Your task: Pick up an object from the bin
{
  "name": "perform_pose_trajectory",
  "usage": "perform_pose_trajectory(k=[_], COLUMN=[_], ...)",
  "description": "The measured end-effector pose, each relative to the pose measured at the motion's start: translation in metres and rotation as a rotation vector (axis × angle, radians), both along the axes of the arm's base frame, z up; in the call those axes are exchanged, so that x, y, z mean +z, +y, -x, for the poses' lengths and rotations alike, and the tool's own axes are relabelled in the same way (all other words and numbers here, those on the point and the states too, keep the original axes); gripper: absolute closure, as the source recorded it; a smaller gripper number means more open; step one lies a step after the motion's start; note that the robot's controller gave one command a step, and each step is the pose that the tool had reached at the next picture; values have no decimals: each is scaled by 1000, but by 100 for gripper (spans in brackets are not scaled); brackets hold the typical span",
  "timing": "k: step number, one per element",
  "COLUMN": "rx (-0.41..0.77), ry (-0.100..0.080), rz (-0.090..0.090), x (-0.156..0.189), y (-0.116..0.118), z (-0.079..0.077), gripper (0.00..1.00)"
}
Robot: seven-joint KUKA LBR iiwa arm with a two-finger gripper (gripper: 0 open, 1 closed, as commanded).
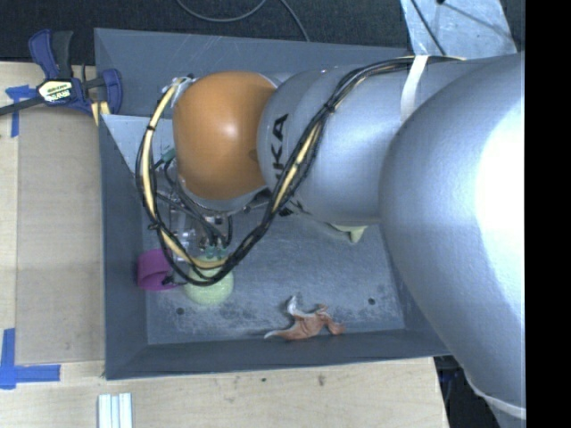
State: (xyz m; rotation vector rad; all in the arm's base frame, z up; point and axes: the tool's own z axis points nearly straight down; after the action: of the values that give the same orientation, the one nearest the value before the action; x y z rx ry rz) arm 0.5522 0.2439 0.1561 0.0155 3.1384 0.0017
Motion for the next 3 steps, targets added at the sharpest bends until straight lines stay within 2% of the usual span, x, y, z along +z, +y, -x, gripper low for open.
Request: perform_pose_trajectory(k=[1,2,3], rx=[-55,-77,-80], ry=[2,-8,-7], rz=[1,-3,-3], x=[-84,-82,-82], y=[-2,1,1], z=[-1,0,1], gripper=[0,100,100])
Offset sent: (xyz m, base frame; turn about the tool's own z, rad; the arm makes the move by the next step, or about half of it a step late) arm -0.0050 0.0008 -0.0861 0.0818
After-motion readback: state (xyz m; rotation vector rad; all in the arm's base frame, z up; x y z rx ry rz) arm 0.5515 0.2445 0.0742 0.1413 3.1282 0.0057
